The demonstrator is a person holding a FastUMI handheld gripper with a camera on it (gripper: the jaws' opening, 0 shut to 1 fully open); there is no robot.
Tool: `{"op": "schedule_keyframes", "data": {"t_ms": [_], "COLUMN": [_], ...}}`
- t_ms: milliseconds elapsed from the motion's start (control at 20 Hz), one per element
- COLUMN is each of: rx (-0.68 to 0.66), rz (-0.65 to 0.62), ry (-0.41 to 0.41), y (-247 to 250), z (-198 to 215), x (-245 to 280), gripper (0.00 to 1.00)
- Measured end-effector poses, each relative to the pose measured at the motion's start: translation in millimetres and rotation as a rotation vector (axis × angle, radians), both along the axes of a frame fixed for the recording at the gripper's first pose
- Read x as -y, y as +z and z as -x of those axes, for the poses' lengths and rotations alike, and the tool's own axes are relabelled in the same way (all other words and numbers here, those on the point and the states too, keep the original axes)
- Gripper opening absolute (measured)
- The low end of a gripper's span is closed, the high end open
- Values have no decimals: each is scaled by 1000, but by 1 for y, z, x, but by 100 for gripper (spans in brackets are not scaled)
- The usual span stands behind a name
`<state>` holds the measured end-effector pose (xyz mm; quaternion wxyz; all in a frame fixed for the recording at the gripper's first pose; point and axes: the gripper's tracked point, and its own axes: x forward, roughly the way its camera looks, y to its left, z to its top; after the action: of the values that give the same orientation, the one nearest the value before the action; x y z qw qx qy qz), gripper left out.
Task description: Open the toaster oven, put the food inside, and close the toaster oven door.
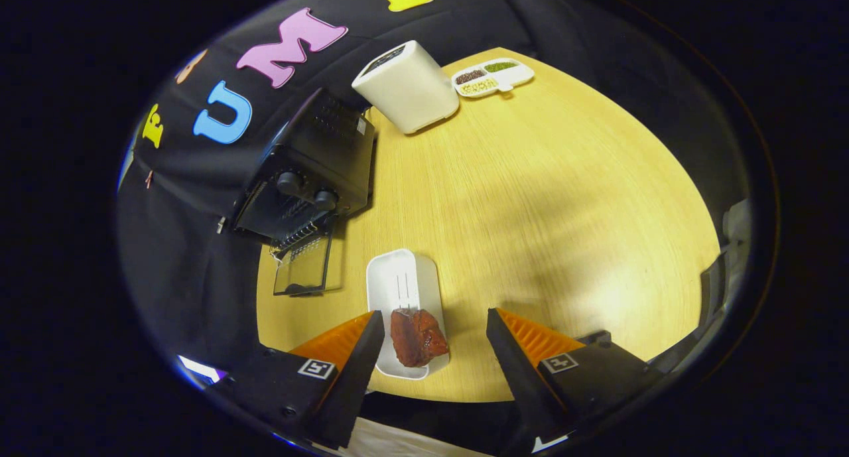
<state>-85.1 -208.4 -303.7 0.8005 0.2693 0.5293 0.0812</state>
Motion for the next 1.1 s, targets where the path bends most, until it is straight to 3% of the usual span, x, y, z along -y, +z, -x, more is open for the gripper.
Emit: {"op": "schedule_keyframes", "data": {"t_ms": [50, 200, 350, 450, 650, 850, 1100], "rx": [-5, -17, -34, -56, -73, -41, -13], "rz": [-11, -36, -70, -83, -137, -106, -129], "ry": [8, 6, -3, -5, -8, 31, 14], "y": [0, -2, -2, -4, 2, 14, 51], "z": [2, 0, -1, -2, -1, -1, -11], "x": [-3, -4, -8, -8, -16, -15, -23], "gripper": [94, 73, 41, 30, 17, 15, 15]}}
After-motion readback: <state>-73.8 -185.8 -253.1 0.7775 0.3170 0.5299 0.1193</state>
